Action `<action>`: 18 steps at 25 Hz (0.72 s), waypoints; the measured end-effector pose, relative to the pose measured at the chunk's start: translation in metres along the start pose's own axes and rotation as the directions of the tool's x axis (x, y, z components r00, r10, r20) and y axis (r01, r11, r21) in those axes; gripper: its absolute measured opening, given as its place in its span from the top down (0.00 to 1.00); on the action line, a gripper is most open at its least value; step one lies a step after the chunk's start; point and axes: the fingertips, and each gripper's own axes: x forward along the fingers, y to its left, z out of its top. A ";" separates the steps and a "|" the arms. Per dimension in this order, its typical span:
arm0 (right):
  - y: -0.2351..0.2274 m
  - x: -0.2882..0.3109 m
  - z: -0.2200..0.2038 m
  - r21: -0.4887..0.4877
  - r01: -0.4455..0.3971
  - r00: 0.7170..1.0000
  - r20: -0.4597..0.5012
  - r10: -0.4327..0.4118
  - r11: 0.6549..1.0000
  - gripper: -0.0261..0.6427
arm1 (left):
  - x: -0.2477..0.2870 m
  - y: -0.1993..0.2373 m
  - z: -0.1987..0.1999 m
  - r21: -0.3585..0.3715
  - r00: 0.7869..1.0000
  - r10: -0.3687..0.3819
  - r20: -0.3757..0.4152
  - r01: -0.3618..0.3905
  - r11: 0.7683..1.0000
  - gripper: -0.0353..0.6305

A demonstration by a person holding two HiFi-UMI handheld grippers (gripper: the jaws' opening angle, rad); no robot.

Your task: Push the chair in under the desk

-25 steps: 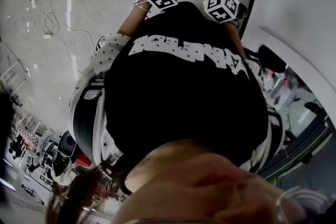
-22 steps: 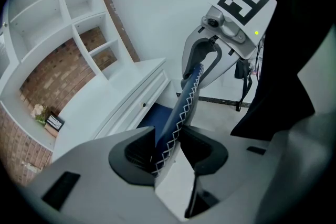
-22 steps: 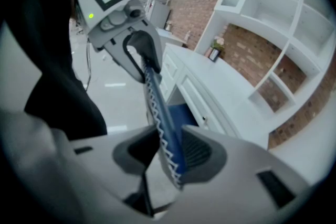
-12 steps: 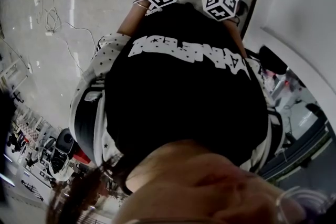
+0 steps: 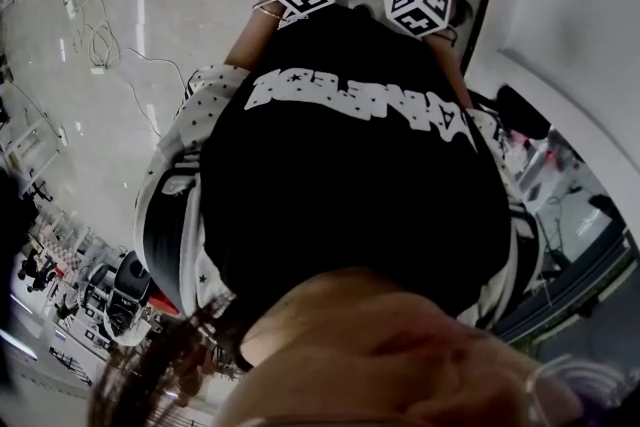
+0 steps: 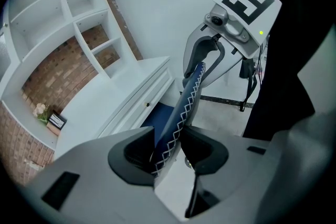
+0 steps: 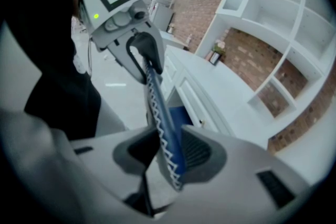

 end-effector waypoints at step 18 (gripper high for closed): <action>-0.008 -0.005 -0.004 0.018 0.026 1.000 -0.004 -0.025 1.000 0.74 | 0.001 0.001 0.010 0.013 1.000 -0.001 0.006 0.001 1.000 0.67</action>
